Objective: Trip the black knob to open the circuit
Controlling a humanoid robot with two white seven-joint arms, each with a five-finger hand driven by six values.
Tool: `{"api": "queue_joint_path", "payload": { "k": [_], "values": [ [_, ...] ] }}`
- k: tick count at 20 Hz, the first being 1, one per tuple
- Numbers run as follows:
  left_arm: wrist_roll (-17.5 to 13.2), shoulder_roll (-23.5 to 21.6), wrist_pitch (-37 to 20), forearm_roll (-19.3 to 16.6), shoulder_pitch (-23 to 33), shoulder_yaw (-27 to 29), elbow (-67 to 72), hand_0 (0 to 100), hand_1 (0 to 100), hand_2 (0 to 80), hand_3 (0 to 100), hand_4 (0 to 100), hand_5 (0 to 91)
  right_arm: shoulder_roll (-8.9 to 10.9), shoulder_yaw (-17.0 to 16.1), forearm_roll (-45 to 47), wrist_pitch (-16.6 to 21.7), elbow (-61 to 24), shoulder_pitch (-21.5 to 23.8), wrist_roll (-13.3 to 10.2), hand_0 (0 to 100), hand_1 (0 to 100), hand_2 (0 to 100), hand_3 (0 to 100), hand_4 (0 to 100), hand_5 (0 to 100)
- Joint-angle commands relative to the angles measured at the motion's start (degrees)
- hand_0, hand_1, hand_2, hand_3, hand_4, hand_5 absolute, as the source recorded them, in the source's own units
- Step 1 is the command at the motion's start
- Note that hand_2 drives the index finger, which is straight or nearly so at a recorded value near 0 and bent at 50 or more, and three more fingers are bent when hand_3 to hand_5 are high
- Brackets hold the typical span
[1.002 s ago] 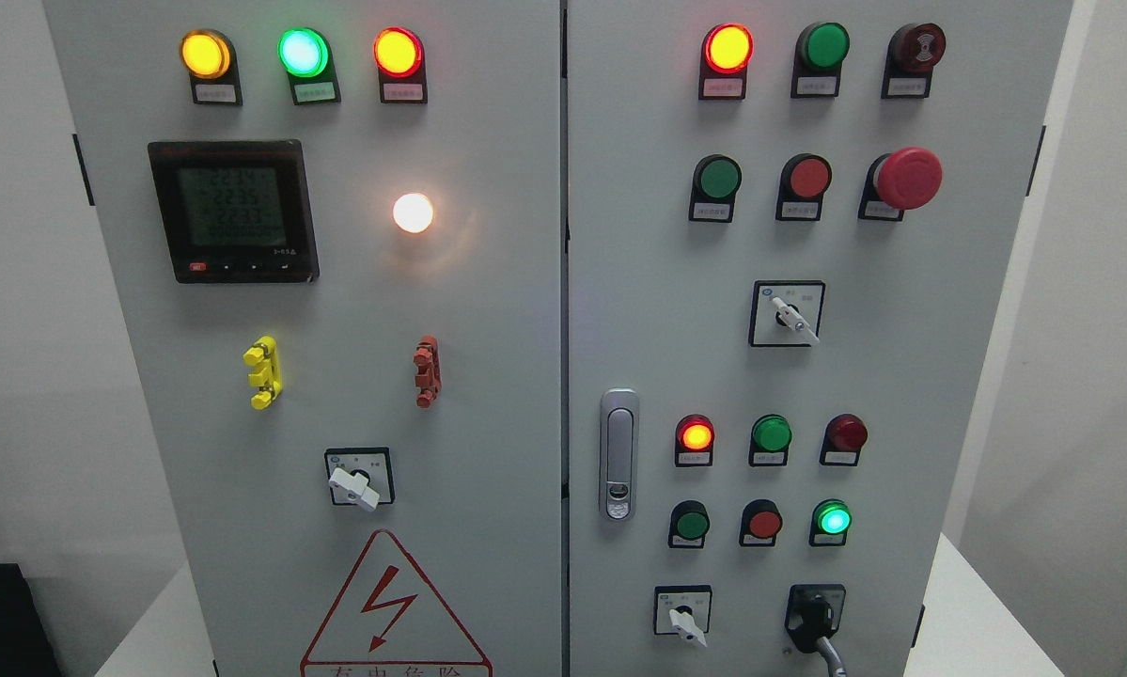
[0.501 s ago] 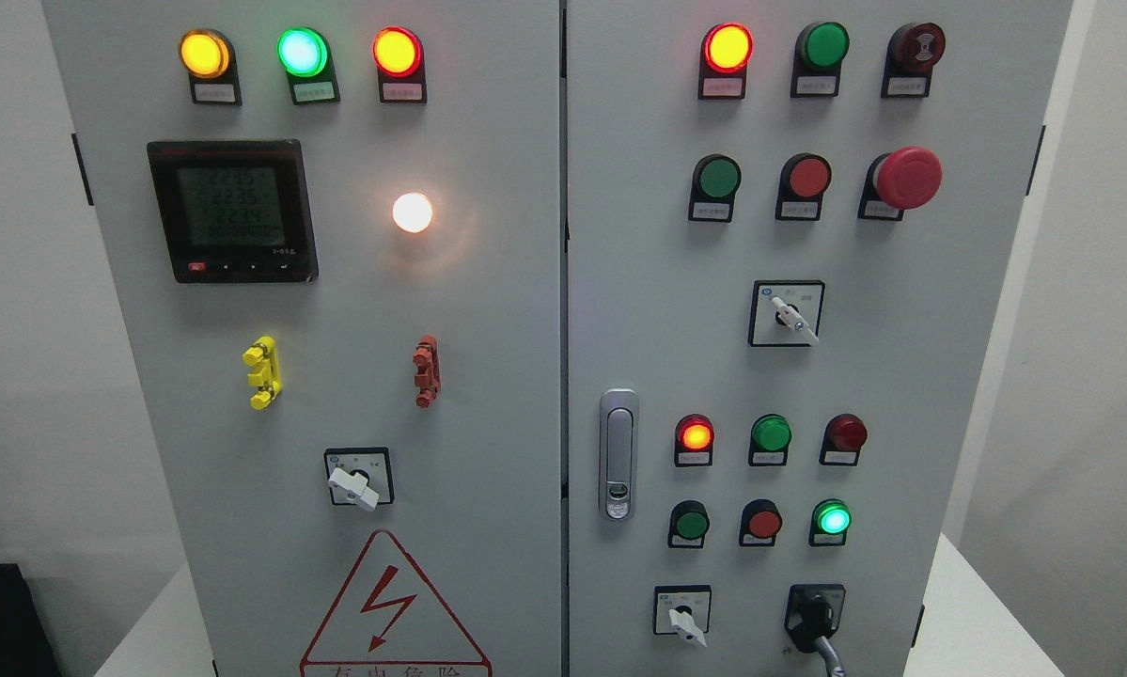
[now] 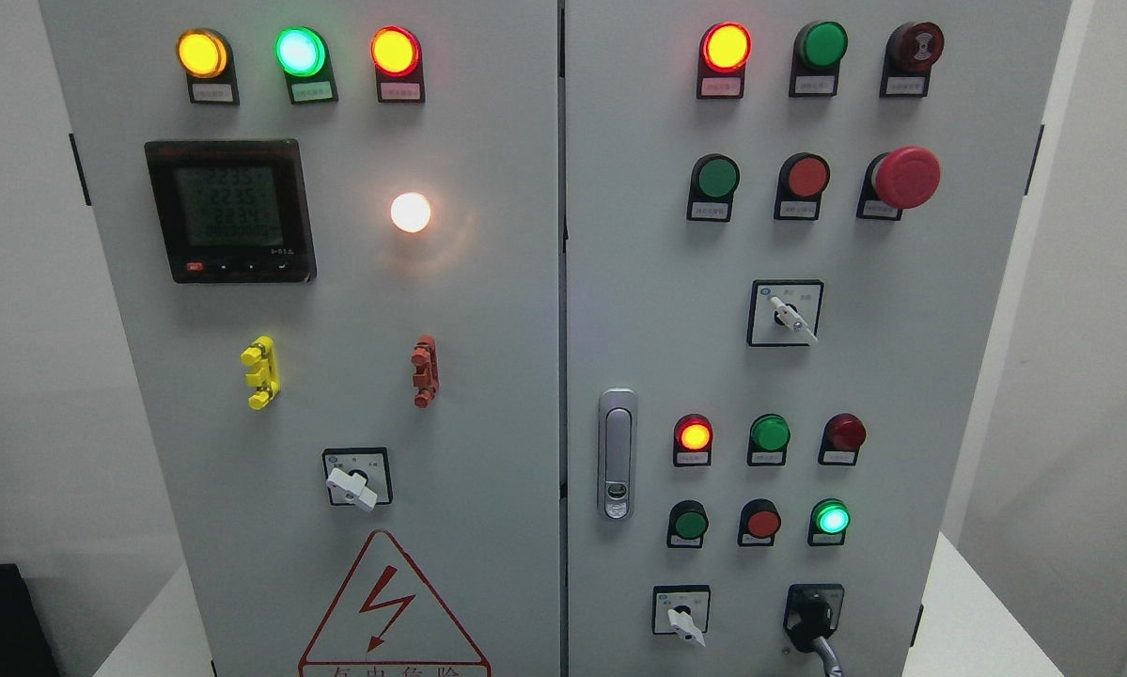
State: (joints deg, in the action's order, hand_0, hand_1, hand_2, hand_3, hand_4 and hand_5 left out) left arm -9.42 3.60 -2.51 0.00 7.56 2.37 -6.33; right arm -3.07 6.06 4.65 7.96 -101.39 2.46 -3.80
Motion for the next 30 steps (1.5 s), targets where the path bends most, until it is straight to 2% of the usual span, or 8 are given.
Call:
{"api": "queue_joint_path", "payload": {
  "k": [1, 30],
  "values": [
    [0.02, 0.0, 0.31, -1.32, 0.0, 0.0, 0.0, 12, 39, 0.0, 0, 0, 0.0, 0.0, 0.18, 0.0, 0.48, -0.04, 0.0, 0.11, 0, 0, 0, 100, 100, 100],
    [0.02, 0.0, 0.31, -1.32, 0.0, 0.0, 0.0, 12, 39, 0.0, 0, 0, 0.0, 0.08, -0.44, 0.0, 0.48, -0.04, 0.09, 0.02, 0, 0, 0, 100, 100, 100]
  ]
}}
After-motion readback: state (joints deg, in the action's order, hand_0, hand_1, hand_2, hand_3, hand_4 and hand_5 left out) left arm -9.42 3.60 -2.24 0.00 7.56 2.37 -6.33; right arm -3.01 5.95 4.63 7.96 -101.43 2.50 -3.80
